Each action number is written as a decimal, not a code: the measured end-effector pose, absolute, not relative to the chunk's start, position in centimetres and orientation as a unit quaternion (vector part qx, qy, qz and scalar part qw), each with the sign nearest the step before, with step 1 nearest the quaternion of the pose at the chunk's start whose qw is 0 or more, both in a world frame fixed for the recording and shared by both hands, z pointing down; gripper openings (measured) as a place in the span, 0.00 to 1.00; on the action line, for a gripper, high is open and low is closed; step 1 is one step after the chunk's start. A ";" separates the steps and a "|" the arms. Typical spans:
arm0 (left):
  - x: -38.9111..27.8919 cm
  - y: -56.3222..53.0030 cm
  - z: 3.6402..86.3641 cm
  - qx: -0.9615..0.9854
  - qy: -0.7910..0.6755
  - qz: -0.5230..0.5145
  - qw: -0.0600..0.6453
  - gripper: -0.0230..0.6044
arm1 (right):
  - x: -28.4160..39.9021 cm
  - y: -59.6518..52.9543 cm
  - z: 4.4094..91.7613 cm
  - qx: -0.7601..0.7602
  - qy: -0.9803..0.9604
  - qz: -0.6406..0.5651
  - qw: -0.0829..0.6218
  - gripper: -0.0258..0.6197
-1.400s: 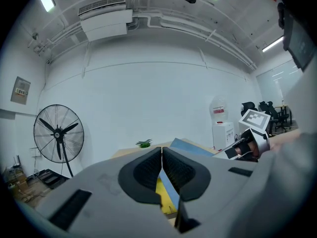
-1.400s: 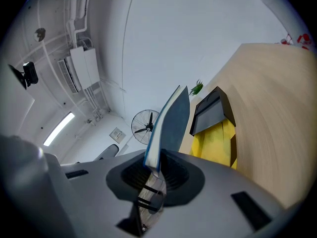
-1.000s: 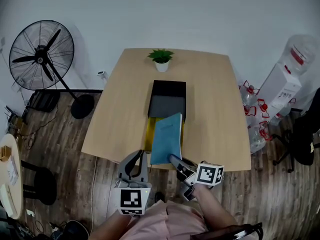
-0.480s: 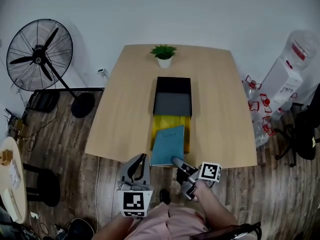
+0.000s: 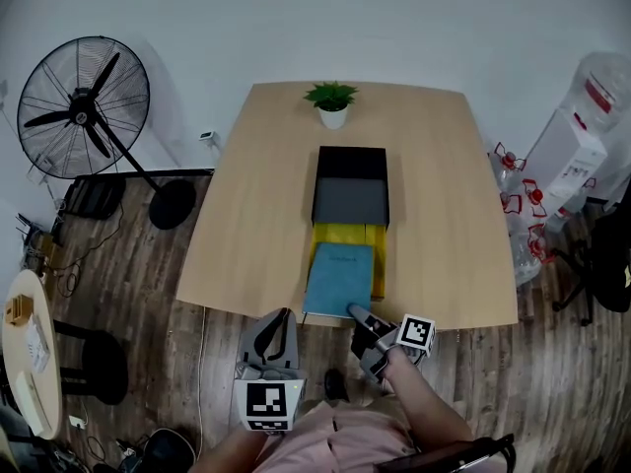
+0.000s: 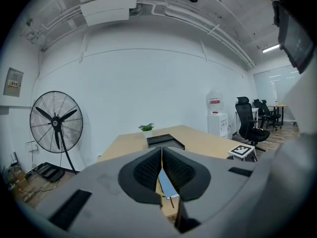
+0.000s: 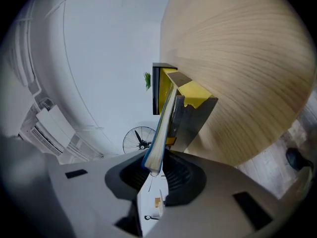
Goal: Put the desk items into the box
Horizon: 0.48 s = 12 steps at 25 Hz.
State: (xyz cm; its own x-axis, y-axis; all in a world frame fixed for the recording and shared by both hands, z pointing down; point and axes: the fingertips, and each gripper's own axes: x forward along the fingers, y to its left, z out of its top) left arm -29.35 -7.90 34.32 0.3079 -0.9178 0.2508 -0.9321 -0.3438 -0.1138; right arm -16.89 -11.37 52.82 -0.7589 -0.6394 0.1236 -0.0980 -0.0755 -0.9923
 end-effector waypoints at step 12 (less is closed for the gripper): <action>-29.4 -8.4 34.4 0.808 -0.573 0.135 0.024 0.06 | -16.0 -10.7 52.0 -0.292 0.689 -0.640 0.173 0.42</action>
State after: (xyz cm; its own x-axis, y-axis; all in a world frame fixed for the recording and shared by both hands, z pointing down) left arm -29.43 -8.44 34.45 0.3068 -0.9194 0.2459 -0.9322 -0.3424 -0.1171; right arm -15.98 -10.74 51.96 -0.7688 -0.6250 0.1351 -0.1815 0.0106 -0.9833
